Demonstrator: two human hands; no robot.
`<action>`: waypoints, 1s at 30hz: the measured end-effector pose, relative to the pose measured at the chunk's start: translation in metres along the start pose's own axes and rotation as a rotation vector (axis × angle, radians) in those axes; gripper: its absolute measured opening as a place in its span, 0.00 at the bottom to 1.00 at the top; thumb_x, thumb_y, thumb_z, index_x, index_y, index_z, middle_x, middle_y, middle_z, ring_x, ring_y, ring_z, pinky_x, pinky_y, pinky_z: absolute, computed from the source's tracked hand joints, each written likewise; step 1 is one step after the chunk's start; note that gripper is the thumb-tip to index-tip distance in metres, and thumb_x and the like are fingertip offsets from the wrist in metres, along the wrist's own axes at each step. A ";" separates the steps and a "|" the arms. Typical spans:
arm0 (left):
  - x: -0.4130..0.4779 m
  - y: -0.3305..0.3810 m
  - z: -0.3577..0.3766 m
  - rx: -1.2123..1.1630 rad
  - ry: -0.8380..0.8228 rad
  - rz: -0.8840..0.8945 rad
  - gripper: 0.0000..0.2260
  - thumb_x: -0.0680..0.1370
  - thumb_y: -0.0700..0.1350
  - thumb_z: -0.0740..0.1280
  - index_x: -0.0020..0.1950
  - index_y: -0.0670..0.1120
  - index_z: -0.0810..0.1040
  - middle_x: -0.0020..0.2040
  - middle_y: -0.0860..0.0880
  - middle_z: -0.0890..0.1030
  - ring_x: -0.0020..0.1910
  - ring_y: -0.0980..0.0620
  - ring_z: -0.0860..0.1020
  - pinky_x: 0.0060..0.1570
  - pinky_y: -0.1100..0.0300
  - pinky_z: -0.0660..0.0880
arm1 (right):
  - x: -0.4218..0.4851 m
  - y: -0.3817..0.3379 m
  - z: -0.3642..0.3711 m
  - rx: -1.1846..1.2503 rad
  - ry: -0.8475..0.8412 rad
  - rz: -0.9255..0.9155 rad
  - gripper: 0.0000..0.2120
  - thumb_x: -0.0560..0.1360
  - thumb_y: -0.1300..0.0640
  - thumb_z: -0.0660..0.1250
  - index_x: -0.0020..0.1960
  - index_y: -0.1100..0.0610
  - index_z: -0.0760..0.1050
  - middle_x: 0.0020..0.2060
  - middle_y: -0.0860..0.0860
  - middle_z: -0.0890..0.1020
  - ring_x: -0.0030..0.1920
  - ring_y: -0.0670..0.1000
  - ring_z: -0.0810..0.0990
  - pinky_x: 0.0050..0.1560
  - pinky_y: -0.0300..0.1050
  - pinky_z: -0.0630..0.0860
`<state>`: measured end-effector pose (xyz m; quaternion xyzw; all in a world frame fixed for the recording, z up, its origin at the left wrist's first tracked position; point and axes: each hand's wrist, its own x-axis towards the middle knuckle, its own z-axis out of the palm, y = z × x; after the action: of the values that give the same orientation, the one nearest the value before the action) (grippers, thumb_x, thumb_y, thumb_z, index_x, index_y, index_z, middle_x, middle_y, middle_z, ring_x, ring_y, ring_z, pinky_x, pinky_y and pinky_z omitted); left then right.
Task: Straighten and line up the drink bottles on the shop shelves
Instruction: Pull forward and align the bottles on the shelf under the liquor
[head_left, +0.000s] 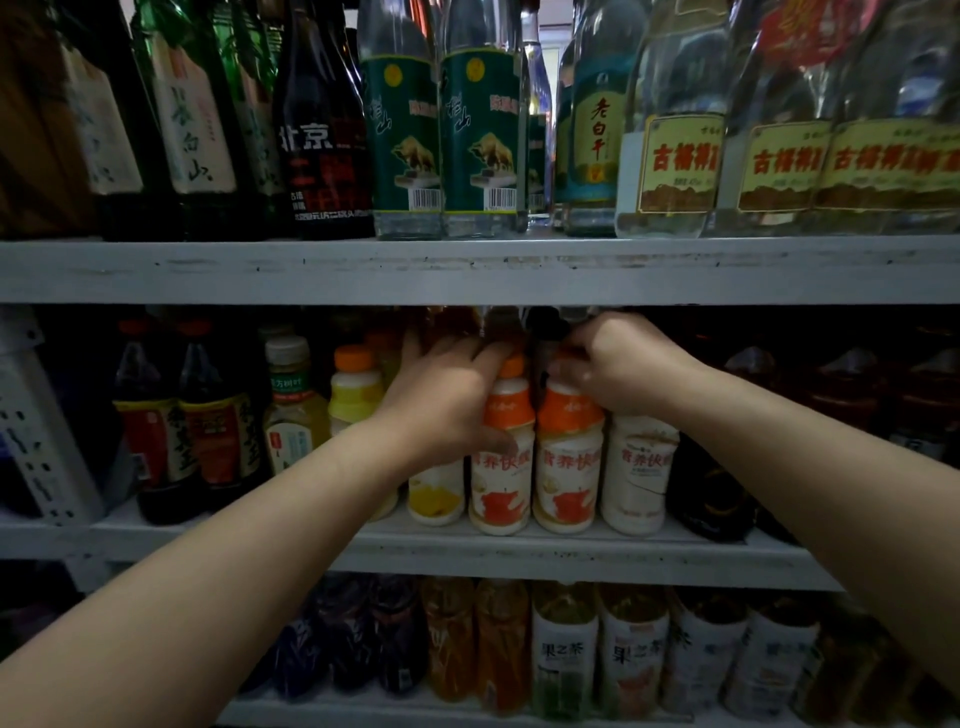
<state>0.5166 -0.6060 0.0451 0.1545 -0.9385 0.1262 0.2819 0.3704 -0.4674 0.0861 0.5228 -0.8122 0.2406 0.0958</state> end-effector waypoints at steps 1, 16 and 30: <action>0.000 0.000 0.001 0.006 0.019 0.003 0.45 0.58 0.71 0.70 0.70 0.57 0.61 0.63 0.50 0.74 0.64 0.45 0.70 0.67 0.39 0.54 | 0.000 0.000 0.000 -0.001 0.007 -0.003 0.10 0.75 0.48 0.67 0.52 0.53 0.80 0.46 0.51 0.80 0.42 0.48 0.77 0.38 0.39 0.72; -0.004 0.005 0.003 0.016 0.061 0.015 0.45 0.62 0.67 0.72 0.73 0.52 0.61 0.66 0.49 0.73 0.67 0.45 0.67 0.69 0.38 0.53 | -0.001 0.003 0.002 -0.042 0.020 0.017 0.12 0.75 0.47 0.67 0.55 0.51 0.79 0.49 0.51 0.80 0.45 0.50 0.77 0.45 0.44 0.77; -0.028 -0.037 -0.021 -0.090 0.086 -0.117 0.43 0.64 0.61 0.74 0.75 0.53 0.59 0.70 0.48 0.69 0.69 0.45 0.66 0.69 0.47 0.61 | -0.024 -0.069 0.026 -0.491 0.373 -0.372 0.09 0.75 0.50 0.61 0.47 0.55 0.73 0.42 0.54 0.75 0.35 0.60 0.77 0.27 0.43 0.56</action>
<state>0.5625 -0.6268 0.0516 0.1908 -0.9196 0.0738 0.3354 0.4450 -0.4842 0.0736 0.5703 -0.7050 0.1083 0.4074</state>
